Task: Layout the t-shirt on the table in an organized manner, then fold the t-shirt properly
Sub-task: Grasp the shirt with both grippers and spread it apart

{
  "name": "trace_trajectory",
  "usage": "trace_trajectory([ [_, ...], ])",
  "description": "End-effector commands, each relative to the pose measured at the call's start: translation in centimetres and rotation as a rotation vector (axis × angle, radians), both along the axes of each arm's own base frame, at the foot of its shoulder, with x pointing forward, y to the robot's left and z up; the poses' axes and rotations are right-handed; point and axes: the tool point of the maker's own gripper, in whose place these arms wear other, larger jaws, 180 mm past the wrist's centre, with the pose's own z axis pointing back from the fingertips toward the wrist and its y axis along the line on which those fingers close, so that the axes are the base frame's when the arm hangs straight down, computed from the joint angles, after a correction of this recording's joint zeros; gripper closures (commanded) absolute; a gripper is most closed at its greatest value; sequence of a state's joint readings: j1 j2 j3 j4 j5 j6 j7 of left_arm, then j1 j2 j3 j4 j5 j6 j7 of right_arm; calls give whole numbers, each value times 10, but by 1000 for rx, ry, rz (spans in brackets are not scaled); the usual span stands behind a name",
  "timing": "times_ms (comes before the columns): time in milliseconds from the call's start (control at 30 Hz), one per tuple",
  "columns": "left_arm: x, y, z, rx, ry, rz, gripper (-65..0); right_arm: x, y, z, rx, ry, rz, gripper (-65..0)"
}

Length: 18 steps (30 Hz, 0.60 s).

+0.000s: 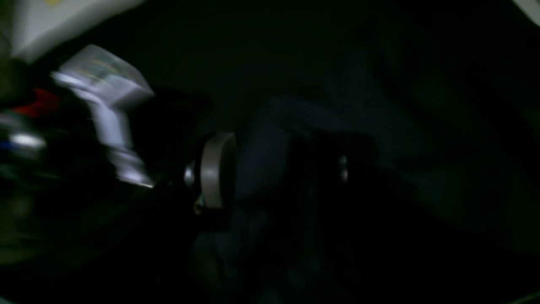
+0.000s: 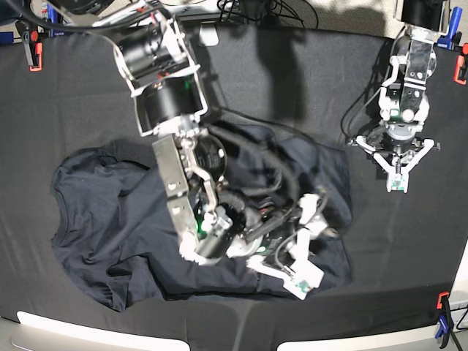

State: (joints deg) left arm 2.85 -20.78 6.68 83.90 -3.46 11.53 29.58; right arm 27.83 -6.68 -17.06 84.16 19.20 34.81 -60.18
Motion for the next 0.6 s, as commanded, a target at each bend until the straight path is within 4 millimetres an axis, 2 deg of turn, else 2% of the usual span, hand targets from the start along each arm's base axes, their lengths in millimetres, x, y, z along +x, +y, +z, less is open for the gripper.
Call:
trace_trajectory([
  [0,11,0,16,0,-58,-19,-110,12,-5,20,-3,-67,-7,-282],
  [167,10,-20,9,-116,-28,-67,-110,38,-82,-5,-213,-94,-145,-282],
  [333,-2,-102,7,-453,40,-330,-118,48,-165,-21,-378,-86,-255,-282],
  [433,-5,-131,10,-538,43,-390,-189,50,-214,-22,-440,-72,-333,-282],
  [567,-5,-142,9,-523,39,-397,-300,53,-271,-12,-434,-57,-456,-282],
])
